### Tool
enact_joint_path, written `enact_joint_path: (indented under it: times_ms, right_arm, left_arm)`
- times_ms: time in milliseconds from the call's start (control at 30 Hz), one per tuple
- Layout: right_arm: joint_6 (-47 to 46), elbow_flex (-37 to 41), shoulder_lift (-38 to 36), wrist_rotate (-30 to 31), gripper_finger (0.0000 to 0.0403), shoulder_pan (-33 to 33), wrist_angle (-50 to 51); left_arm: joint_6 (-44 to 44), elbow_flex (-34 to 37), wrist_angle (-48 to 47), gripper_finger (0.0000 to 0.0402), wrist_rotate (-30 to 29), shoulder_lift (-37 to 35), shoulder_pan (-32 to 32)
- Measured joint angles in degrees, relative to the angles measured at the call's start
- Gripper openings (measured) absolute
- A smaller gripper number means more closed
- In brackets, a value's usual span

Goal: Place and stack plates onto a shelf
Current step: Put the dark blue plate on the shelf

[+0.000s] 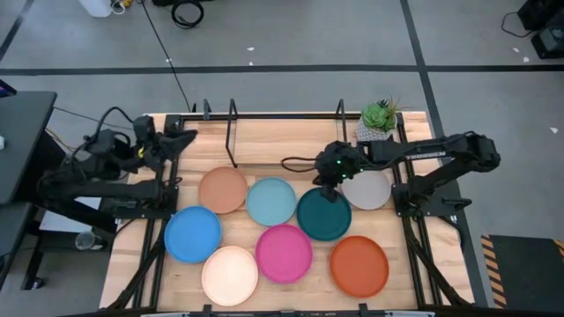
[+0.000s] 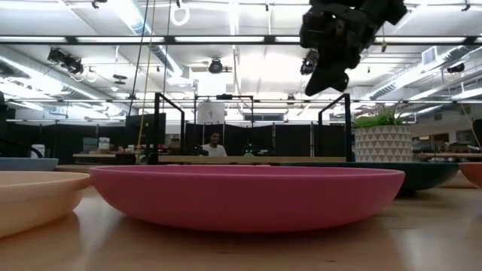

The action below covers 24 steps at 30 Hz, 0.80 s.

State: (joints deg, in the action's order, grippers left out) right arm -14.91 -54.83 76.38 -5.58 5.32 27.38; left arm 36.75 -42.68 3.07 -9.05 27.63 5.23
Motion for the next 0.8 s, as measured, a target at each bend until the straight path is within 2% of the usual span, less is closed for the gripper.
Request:
enact_joint_path:
  times_ms: [233,400,533,633,800]
  right_arm:
    - [3.5,-4.3,2.0,0.0,0.0048,0.0,1.7]
    - [4.9,-7.7,5.1,-1.1,0.0053,0.4,7.4]
    - [9.2,-11.0,8.9,-3.0,0.0066,0.3,11.2]
    - [13.6,-12.9,11.7,-3.7,0.0094,0.3,12.7]
    - [20.8,-13.7,15.3,-3.6,0.0168,0.4,15.2]
  left_arm:
    - [-1.2,-4.8,-2.6,0.0141,4.0,8.1,0.0]
    - [-4.4,-8.7,-9.4,0.0141,4.3,13.0,0.1]
    - [-5.8,-9.5,-10.5,0.0141,4.2,15.2,0.1]
    - [-5.9,-9.5,-10.8,0.0141,4.1,15.6,0.1]
    - [-4.5,-9.5,-10.7,0.0141,4.0,15.3,0.1]
